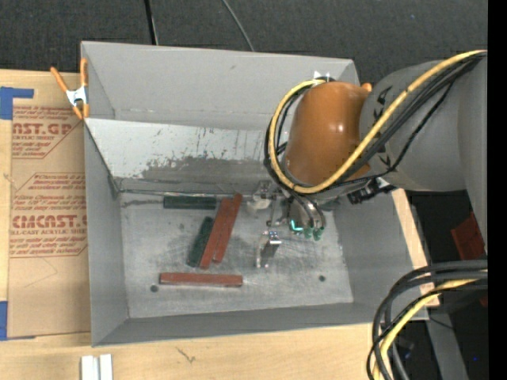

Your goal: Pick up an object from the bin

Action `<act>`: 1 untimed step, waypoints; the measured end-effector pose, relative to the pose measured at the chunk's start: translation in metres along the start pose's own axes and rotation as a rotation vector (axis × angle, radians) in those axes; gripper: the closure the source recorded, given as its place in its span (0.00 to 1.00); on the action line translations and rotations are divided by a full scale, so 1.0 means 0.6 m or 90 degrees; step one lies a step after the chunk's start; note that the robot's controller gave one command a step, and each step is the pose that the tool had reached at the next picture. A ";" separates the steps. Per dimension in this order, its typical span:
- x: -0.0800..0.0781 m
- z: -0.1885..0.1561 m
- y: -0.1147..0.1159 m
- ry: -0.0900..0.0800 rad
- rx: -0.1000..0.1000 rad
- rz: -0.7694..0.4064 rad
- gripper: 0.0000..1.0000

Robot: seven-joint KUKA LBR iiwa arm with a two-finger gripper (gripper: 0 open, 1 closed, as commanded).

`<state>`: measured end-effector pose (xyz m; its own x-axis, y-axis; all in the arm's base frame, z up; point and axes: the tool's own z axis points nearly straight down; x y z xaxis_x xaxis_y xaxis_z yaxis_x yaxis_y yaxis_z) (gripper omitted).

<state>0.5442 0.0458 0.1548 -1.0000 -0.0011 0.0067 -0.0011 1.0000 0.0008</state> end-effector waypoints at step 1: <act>-0.003 -0.007 0.000 -0.005 0.000 0.000 0.00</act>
Offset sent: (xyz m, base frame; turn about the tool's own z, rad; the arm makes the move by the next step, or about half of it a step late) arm 0.0451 0.0517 -0.0848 -0.2625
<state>0.5460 0.0456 0.1592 -1.0000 -0.0005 -0.0006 -0.0005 1.0000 0.0013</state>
